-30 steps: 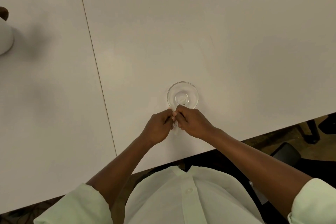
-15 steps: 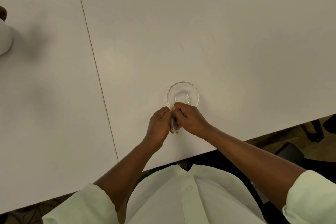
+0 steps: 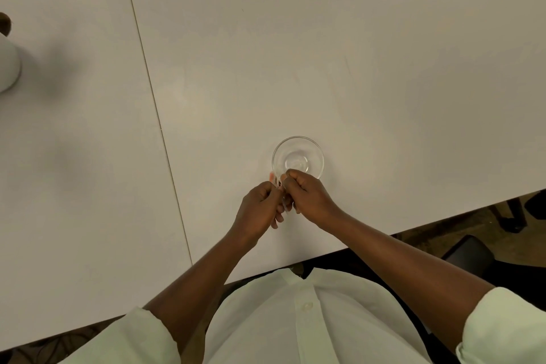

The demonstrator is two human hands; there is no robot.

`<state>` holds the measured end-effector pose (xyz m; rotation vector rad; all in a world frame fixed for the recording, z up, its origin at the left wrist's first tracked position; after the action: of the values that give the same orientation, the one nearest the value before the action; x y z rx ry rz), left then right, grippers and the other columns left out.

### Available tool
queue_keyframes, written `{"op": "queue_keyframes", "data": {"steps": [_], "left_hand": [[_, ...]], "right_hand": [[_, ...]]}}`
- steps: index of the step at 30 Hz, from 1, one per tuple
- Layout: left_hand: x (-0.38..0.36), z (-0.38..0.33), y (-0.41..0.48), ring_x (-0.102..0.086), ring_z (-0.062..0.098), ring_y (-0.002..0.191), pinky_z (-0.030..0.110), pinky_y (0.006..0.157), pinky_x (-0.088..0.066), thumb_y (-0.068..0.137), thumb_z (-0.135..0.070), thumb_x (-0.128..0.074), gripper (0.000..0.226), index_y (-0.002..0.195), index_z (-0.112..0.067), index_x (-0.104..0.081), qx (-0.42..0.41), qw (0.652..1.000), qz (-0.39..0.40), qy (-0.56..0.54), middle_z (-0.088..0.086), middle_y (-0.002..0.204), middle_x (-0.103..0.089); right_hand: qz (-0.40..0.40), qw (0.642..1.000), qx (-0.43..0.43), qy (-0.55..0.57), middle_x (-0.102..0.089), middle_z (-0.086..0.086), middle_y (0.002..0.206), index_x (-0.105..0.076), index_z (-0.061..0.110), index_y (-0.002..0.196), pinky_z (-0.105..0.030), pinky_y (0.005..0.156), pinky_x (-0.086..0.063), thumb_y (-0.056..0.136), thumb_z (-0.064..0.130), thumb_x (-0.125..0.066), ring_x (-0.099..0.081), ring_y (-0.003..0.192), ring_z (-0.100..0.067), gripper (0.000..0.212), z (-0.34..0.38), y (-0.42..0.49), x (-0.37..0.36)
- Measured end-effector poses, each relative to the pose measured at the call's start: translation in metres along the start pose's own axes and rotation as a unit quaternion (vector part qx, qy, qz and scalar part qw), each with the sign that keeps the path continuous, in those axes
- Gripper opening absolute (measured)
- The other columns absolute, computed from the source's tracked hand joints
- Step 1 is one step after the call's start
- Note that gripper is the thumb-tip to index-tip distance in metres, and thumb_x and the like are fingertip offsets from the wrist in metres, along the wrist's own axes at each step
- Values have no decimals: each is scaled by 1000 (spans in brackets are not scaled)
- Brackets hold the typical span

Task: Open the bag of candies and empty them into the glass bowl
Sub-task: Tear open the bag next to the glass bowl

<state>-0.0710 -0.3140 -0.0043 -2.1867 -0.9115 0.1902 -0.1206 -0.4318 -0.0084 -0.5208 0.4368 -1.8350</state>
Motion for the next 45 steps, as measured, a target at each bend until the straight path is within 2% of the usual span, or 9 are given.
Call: {"op": "queue_keyframes", "data": {"steps": [3,6,9,16,22,33,39,42,45], "left_hand": [[2,1,-2,-64,11,62,27,56,-52,94,-28,-46,28,86,-11,-67,-10,999,10,36,4,75,-73],[6,-3,-3,-64,10,61,25,56,-52,96,-30,-47,30,84,-10,-65,-22,999,-6,33,1,71,-71],[6,-5,-3,-64,10,60,25,55,-52,96,-25,-47,27,76,-13,-63,-23,999,-11,21,-1,66,-69],[21,-2,-10,-66,10,53,32,51,-53,90,-21,-53,24,76,-3,-60,-5,994,-95,56,7,69,-70],[31,-8,-13,-69,39,74,51,64,-56,87,-25,-58,29,78,2,-57,-2,982,-162,99,21,78,-69],[48,-13,-12,-53,19,57,28,54,-41,84,-21,-58,20,74,-4,-57,-6,963,-173,207,1,61,-55],[44,-20,-13,-52,16,57,28,55,-41,94,-29,-55,30,75,-6,-61,-45,951,-172,252,3,61,-59],[42,-21,-17,-60,23,63,35,60,-48,98,-27,-49,32,80,-4,-63,-56,950,-164,260,10,70,-66],[40,-24,-20,-65,25,69,38,63,-52,100,-26,-46,32,83,-6,-64,-68,951,-152,262,8,72,-68]], "right_hand": [[20,1000,-23,5,-65,-3,62,-57,6,80,-32,53,-46,102,27,-44,-62,58,-13,33,-6,-3,0],[46,997,-41,-46,-69,0,65,-62,9,80,-19,52,-46,100,50,-47,-66,60,-9,48,-8,-7,-3],[54,994,-36,-86,-68,1,65,-63,10,80,-13,54,-44,103,46,-46,-67,61,-10,46,-7,-9,-2],[-5,978,23,-205,-68,-14,68,-60,1,76,-46,67,-56,103,29,-50,-66,66,-32,40,9,-13,7],[-47,968,31,-246,-68,-14,67,-60,3,75,-47,67,-56,101,31,-52,-69,68,-33,40,12,-16,14],[-85,953,1,-290,-70,-4,67,-59,9,75,-44,71,-57,101,40,-48,-70,70,-24,42,12,-21,23],[-94,949,117,-276,-56,10,53,-55,26,100,-21,52,-36,96,48,-56,-53,48,-7,22,41,-34,12],[6,930,134,-342,-72,8,75,-57,32,117,-28,63,-49,92,57,-51,-64,65,-9,36,41,-41,-9],[35,877,125,-463,-74,3,98,-57,31,129,-29,67,-44,93,60,-52,-71,88,-20,47,28,-40,-21]]}}
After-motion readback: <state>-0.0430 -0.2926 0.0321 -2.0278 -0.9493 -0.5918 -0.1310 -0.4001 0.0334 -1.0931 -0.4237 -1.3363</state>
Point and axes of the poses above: each hand's wrist, its own y-axis towards the middle knuckle, its own x-axis out of the back of the hand, z = x × y, the point moved 8 cm from there along y, towards the middle knuckle
